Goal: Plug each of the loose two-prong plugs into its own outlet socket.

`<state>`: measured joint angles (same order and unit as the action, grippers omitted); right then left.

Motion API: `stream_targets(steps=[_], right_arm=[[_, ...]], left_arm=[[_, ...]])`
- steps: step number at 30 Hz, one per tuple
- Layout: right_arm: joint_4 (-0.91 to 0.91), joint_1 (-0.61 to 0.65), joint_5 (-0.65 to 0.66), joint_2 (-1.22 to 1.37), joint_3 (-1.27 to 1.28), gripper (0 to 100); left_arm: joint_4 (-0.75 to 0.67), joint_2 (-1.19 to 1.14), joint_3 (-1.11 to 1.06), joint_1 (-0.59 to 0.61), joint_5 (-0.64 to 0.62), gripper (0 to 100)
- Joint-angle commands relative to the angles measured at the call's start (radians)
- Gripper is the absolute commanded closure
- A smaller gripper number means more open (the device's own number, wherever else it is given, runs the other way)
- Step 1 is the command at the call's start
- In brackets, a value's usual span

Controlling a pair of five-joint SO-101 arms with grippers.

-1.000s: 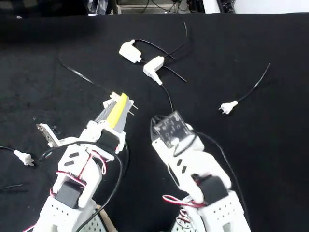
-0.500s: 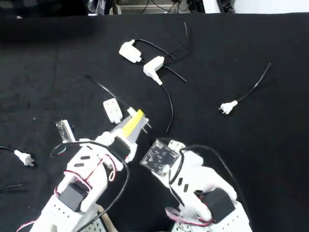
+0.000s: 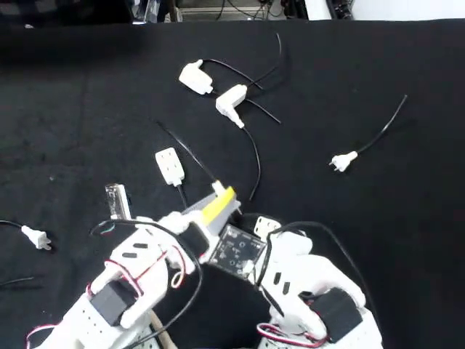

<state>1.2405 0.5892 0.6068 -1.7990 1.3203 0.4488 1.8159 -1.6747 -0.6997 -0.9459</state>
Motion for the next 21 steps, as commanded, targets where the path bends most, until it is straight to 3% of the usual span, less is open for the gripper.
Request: stream_targets(steps=[1, 7, 12, 21], right_arm=[[-0.009, 0.011, 0.006, -0.151, -0.073, 98.6], [-0.14, 0.006, -0.003, -0.148, 0.007, 98.6], [-0.198, 0.003, -0.005, -0.143, 0.039, 98.6], [-0.252, -0.106, 0.003, -0.116, 0.05, 98.6]], left_arm=[[0.126, 0.0, 0.079, -0.073, -0.002, 97], [0.258, 0.0, 0.186, -0.117, -0.008, 97], [0.273, 0.0, 0.189, -0.108, -0.127, 97], [0.285, 0.0, 0.18, -0.111, -0.135, 97]])
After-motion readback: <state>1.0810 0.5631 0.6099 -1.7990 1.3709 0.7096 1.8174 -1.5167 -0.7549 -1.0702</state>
